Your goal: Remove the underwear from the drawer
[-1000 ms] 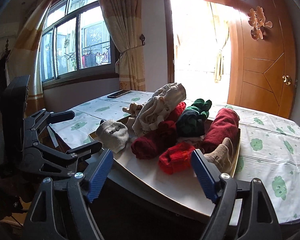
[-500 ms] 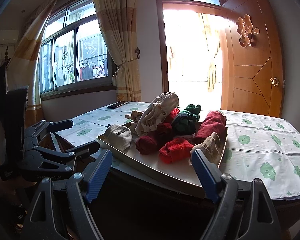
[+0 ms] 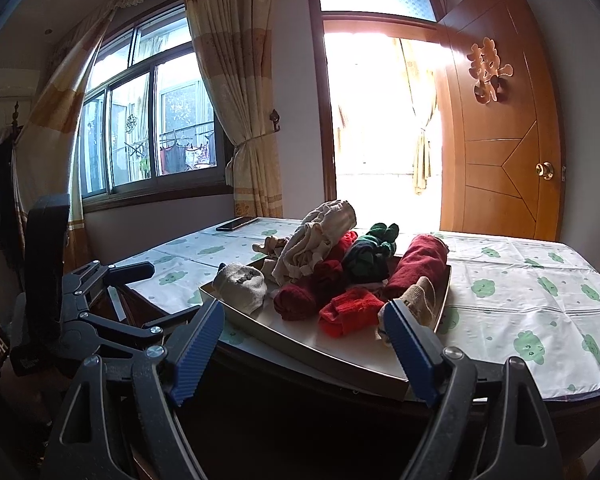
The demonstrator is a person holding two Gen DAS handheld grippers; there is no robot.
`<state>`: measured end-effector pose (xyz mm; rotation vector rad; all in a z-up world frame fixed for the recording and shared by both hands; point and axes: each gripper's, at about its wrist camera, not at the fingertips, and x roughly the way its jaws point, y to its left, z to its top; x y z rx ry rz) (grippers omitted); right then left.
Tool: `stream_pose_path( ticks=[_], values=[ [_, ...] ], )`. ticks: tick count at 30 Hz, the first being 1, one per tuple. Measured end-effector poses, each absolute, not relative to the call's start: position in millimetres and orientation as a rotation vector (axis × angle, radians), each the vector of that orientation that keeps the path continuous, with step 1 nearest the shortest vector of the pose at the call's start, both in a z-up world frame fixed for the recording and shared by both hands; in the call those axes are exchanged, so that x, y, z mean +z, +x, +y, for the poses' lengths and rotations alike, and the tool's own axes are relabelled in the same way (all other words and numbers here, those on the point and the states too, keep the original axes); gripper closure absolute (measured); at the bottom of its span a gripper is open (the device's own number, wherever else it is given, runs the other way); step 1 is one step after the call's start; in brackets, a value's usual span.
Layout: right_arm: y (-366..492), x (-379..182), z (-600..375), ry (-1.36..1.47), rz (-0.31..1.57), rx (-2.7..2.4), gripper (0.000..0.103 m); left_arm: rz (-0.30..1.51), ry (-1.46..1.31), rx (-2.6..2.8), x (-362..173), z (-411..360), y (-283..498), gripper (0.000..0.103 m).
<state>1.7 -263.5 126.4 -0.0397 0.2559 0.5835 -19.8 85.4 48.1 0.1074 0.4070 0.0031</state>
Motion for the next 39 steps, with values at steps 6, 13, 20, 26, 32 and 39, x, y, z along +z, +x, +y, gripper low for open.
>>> stream_pose_path(
  ticks=[6, 13, 20, 26, 32, 39],
  values=[
    [0.8, 126.9, -263.5, -0.041, 0.254, 0.586, 0.019, 0.414, 0.114, 0.0, 47.8, 83.3, -19.7, 0.0],
    [0.6, 126.6, -263.2, -0.041, 0.26, 0.588, 0.019, 0.437, 0.11, 0.003, 45.3, 83.3, -16.6, 0.0],
    [-0.9, 127.5, -261.0, -0.049, 0.257, 0.594, 0.019, 0.453, 0.108, 0.002, 42.6, 83.4, -15.0, 0.0],
    [-2.0, 128.5, -260.9, -0.048, 0.254, 0.596, 0.019, 0.466, 0.084, 0.007, 42.3, 87.9, -12.7, 0.0],
    [-4.0, 129.5, -259.5, -0.05, 0.249, 0.6, 0.019, 0.462, 0.082, 0.006, 43.4, 88.6, -14.2, 0.0],
    [-2.2, 126.7, -259.8, -0.047, 0.26, 0.606, 0.019, 0.468, 0.088, 0.016, 40.6, 89.0, -13.4, 0.0]
  ],
)
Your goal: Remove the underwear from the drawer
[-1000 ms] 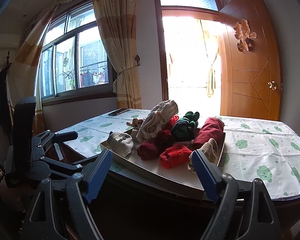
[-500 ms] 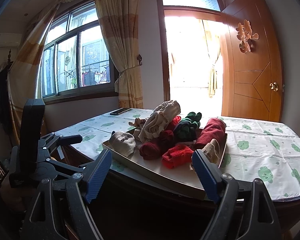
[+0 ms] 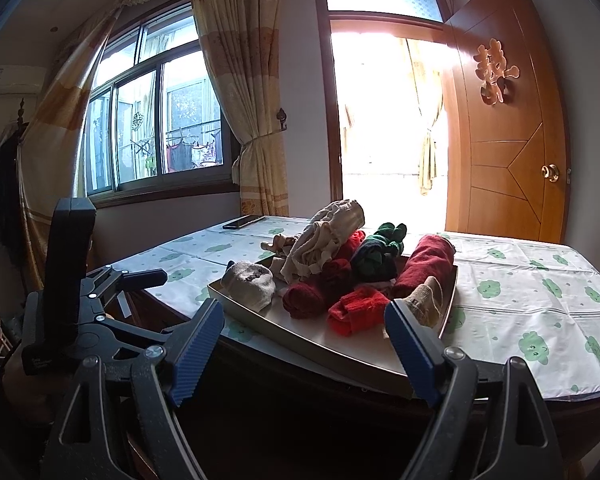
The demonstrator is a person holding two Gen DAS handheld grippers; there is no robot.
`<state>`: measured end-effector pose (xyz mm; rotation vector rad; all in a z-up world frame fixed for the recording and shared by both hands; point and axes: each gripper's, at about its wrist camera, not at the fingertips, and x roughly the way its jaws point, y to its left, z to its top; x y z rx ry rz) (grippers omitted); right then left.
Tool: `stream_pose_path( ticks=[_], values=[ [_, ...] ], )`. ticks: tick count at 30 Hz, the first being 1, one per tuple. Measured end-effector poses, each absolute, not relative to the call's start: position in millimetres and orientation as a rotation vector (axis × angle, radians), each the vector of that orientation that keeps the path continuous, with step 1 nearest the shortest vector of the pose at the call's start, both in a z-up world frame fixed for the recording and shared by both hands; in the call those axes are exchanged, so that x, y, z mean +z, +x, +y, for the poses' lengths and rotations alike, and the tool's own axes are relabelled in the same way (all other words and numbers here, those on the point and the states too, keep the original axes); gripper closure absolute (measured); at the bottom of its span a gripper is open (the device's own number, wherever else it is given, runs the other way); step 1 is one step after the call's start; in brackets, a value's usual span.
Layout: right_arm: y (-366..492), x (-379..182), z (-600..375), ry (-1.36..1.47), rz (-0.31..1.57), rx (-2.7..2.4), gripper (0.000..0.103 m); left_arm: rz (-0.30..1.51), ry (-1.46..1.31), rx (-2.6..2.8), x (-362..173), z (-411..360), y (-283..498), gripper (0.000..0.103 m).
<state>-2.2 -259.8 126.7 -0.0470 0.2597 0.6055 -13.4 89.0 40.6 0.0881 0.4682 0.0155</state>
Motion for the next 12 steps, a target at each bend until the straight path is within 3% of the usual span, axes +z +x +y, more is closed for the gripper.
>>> stream_pose_path(
  ticks=[12],
  values=[
    [-0.9, 120.0, -258.4, -0.048, 0.279, 0.613, 0.018, 0.464, 0.103, 0.025, 33.6, 87.8, -14.4, 0.0]
  ],
)
